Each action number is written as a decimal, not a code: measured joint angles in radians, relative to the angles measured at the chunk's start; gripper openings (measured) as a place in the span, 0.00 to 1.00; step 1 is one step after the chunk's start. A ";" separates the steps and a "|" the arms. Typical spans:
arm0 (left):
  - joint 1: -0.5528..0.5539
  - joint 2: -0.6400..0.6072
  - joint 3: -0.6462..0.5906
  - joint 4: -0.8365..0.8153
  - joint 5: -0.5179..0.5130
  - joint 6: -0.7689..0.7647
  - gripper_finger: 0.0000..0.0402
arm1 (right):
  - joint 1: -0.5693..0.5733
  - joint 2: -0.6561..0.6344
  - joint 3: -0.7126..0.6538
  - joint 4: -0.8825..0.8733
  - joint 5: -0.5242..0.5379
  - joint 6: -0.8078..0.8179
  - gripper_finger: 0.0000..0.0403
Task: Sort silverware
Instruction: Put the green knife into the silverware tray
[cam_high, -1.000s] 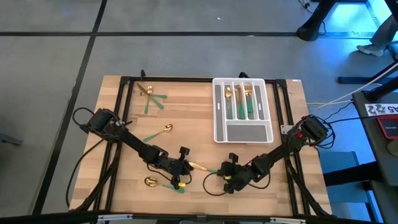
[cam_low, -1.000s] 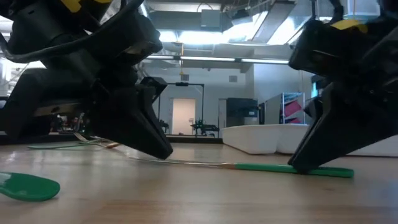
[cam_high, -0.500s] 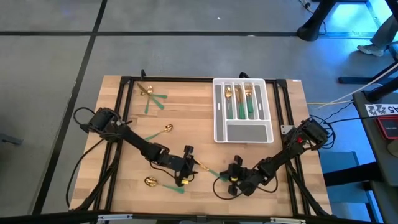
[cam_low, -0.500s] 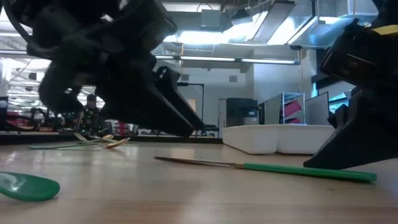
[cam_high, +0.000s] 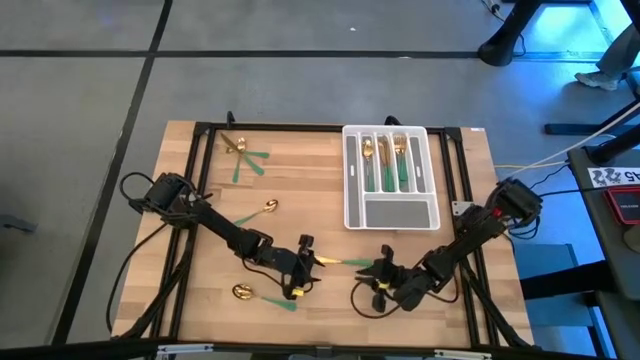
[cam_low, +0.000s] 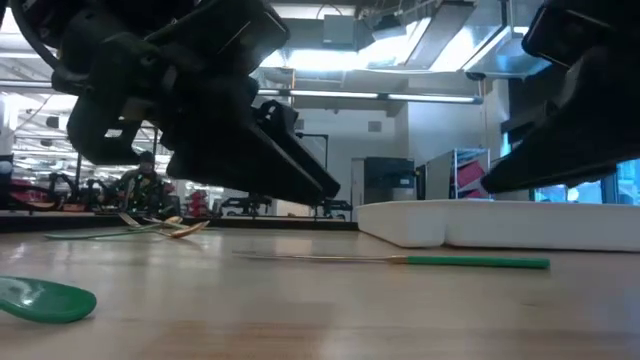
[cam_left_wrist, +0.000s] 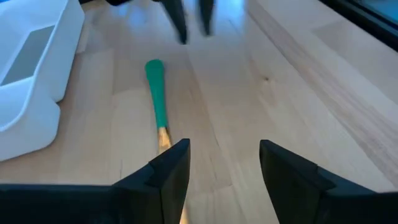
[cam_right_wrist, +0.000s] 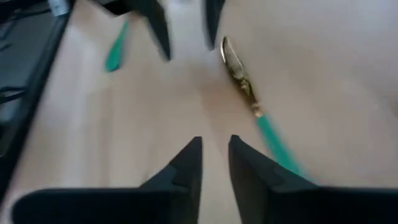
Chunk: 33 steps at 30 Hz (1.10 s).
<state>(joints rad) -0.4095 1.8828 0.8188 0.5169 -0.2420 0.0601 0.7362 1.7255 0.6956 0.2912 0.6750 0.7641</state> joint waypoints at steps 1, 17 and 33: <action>0.000 0.000 0.000 0.001 0.000 0.000 0.45 | 0.000 -0.005 0.000 0.002 -0.043 0.002 0.23; 0.021 0.000 0.000 -0.006 0.000 -0.028 0.45 | -0.145 0.176 0.003 0.237 -0.042 -0.276 0.35; 0.010 0.000 0.000 -0.018 -0.001 -0.053 0.45 | -0.222 0.318 0.012 0.292 -0.180 -0.277 0.36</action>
<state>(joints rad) -0.3992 1.8828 0.8188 0.4988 -0.2428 0.0074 0.5138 2.0438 0.7074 0.5828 0.4950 0.4868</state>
